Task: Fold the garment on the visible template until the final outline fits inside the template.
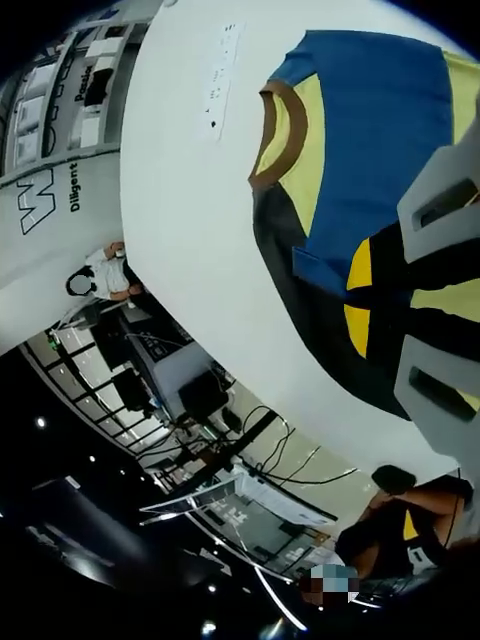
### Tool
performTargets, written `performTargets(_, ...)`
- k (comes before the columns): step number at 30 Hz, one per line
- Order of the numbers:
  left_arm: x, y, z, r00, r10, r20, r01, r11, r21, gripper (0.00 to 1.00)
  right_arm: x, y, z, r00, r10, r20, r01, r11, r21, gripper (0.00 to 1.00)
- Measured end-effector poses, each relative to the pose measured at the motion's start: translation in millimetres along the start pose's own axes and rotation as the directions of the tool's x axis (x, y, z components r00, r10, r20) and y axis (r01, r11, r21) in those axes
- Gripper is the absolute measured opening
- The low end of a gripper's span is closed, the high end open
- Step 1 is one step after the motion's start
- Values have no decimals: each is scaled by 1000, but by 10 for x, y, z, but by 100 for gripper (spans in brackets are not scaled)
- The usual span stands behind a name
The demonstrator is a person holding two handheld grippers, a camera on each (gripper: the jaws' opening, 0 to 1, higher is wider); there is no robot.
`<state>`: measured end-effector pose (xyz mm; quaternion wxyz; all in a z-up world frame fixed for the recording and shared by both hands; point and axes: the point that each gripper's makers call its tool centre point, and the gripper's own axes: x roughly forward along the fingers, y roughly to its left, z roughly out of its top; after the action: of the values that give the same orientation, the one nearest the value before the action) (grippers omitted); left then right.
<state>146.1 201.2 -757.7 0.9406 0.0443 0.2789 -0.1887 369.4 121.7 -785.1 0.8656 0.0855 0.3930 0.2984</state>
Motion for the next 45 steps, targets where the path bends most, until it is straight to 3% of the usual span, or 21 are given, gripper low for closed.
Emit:
performTargets(12,6,81,-52,1000,8,0,-8,1000,-7,98,347,24,-161,999,9,-45,-11,999,-34,1)
performTargets(20,48,76,-66,1000,-2,-7,1,1000,-8,98,415,26,-255,998,14,-66,-18,998,-64,2)
performTargets(26,68,73,-62,1000,-4,-9,4,1000,-3,99,375,-22,-198,999,12,-43,-16,996,-84,10)
performTargets(40,65,66,21,1000,7,5,-7,1000,1,99,173,-293,-112,999,-29,27,32,992,-126,55)
performTargets(45,65,45,63,1000,8,11,-8,1000,4,99,78,-523,-114,996,-80,41,85,988,-131,66)
